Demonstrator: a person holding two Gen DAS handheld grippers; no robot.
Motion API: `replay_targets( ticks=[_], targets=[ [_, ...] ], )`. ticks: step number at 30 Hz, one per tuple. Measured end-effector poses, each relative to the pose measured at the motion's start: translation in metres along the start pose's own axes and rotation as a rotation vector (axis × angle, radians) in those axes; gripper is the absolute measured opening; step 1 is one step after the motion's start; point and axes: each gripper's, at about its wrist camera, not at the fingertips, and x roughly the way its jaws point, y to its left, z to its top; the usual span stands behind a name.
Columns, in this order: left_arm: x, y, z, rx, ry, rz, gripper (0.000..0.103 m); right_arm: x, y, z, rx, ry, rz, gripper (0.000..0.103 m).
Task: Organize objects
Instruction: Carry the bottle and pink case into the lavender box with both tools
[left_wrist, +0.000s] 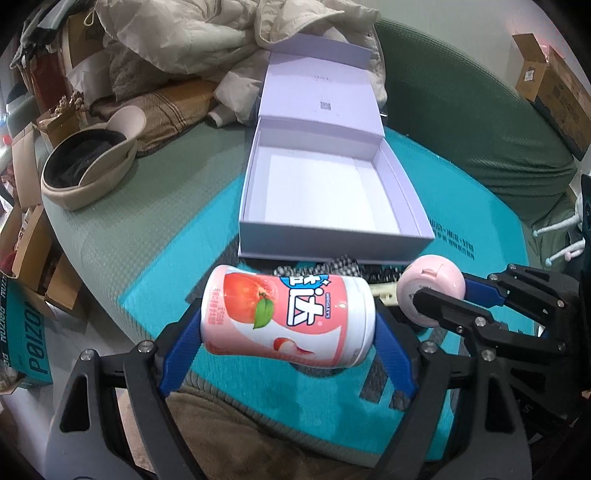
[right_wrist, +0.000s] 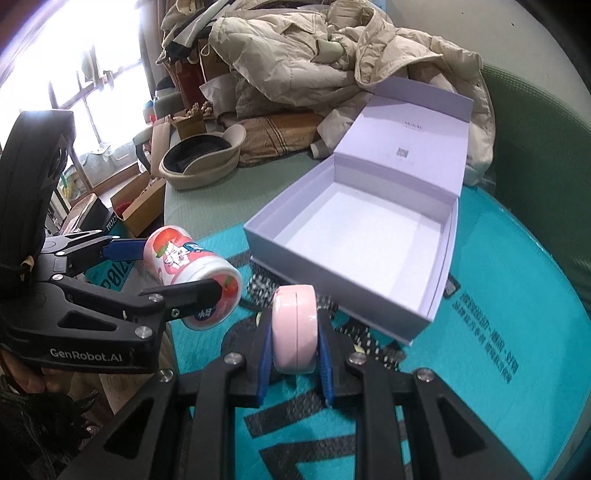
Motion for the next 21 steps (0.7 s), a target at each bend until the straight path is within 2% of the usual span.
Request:
replay_targets(
  ticks=[9,21],
  targets=[
    [0.011,0.0,0.035,0.024,-0.021,0.011,0.084,0.014,-0.018,0.028,-0.024,-0.015,-0.012,0.022],
    [0.051,-0.008,0.084,0.075,-0.01,0.006,0.085,0.051,-0.063,0.062,-0.002,-0.013,-0.029,0.022]
  ],
)
